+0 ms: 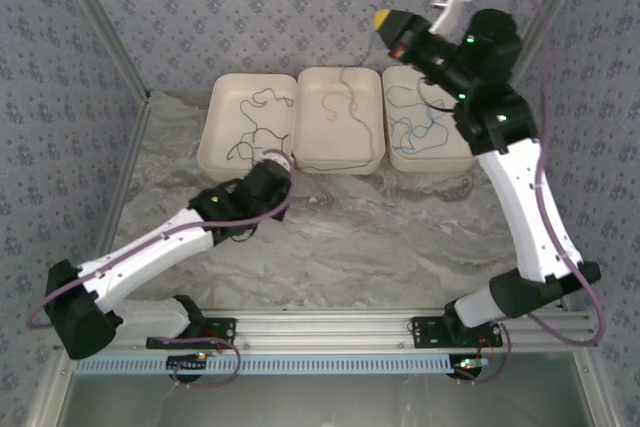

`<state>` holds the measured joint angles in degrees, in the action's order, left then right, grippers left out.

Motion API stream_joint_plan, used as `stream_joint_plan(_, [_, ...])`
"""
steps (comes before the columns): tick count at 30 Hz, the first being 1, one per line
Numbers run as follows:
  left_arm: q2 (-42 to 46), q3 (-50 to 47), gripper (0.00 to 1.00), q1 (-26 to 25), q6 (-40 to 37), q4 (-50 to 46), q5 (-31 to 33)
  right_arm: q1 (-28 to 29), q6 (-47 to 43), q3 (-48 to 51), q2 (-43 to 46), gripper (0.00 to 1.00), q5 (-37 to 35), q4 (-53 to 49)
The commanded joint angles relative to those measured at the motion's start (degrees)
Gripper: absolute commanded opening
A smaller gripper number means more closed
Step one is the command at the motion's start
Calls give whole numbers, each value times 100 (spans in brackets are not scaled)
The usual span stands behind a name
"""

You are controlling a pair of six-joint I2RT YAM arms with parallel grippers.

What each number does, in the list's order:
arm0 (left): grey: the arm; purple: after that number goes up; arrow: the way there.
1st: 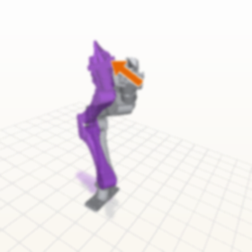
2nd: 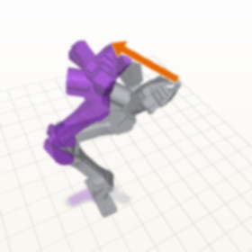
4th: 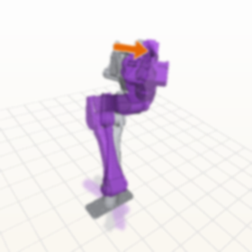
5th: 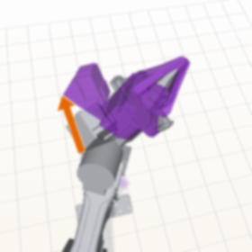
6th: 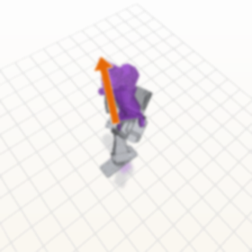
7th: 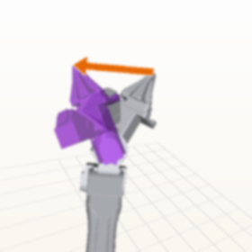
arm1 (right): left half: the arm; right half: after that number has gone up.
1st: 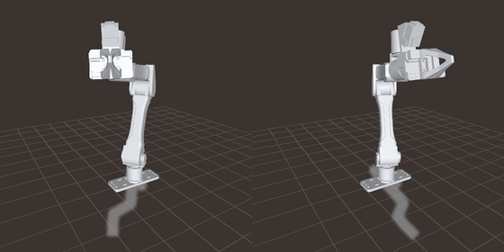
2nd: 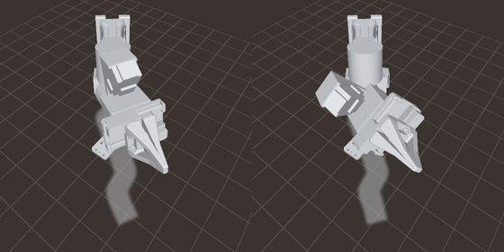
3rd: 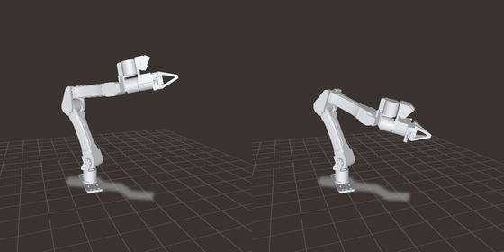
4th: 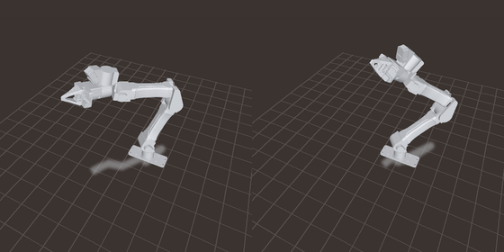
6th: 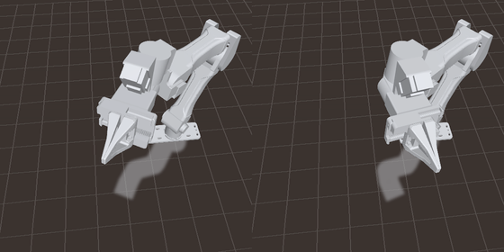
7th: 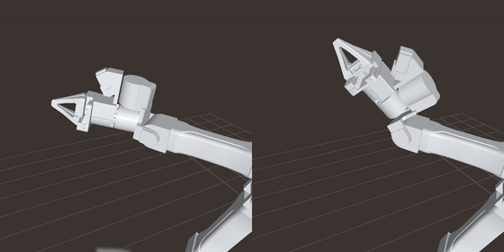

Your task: Untangle the cables

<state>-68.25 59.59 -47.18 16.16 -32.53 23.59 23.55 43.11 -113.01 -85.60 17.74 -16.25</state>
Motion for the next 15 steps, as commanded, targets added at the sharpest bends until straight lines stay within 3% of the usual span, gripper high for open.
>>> stream_joint_plan(1, [182,-5,0,808,101,219,-748,396,-318,-260,-733,0,-249,809])
stream_joint_plan(8, [-202,69,0,2528,321,789,-1570,914,-102,-2096,-2952,0,25,1081])
stream_joint_plan(15, [-920,45,0,3496,829,1553,-2116,954,330,-4505,-5351,0,152,1011])
